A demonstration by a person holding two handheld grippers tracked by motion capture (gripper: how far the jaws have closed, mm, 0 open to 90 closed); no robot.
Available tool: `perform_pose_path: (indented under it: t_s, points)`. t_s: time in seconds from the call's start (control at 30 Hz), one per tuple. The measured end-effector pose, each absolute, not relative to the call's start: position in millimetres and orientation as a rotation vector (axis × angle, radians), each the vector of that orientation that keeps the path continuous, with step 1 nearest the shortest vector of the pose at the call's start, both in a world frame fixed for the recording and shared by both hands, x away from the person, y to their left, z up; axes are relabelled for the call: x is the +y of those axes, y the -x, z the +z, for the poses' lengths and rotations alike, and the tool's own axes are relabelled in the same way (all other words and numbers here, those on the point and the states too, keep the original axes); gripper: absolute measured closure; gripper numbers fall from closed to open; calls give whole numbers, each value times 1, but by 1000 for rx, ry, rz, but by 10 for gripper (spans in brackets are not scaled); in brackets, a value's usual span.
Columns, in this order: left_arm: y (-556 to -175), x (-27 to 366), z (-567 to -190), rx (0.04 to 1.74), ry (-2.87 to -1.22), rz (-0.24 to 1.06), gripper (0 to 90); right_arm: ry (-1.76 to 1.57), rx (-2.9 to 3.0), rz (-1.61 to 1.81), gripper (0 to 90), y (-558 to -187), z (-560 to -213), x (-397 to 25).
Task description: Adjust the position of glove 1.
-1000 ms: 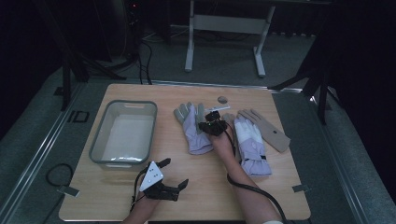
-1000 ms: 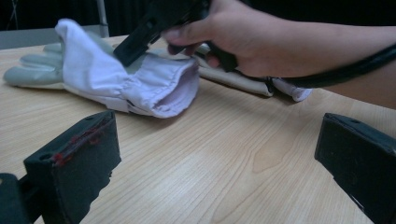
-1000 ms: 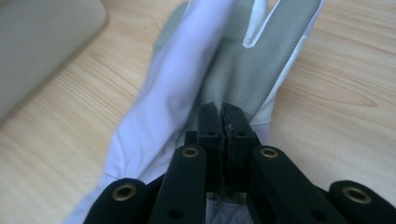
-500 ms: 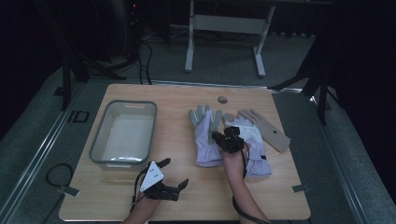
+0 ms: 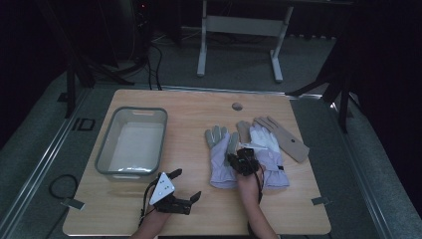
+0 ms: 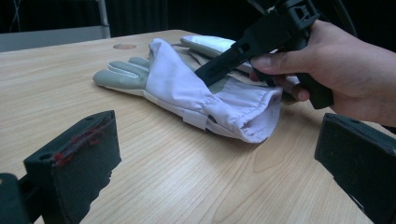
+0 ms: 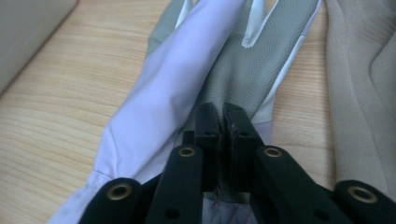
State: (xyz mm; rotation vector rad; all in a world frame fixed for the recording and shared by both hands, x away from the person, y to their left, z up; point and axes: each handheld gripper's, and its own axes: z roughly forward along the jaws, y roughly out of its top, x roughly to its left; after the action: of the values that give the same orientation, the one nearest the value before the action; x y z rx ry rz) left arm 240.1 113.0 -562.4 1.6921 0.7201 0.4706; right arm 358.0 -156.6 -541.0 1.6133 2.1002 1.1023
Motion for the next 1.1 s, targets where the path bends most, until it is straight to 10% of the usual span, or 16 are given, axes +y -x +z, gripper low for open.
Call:
perform_pose_path:
  t_s: [0.57, 1.1]
  points:
    - [-240, 113, -562, 722, -1692, 469, 0, -1439, 2170, 1137, 616, -354, -506, -163]
    - [-241, 114, -563, 728, -1683, 463, 0, -1178, 2259, 1073, 506, -365, -469, -257]
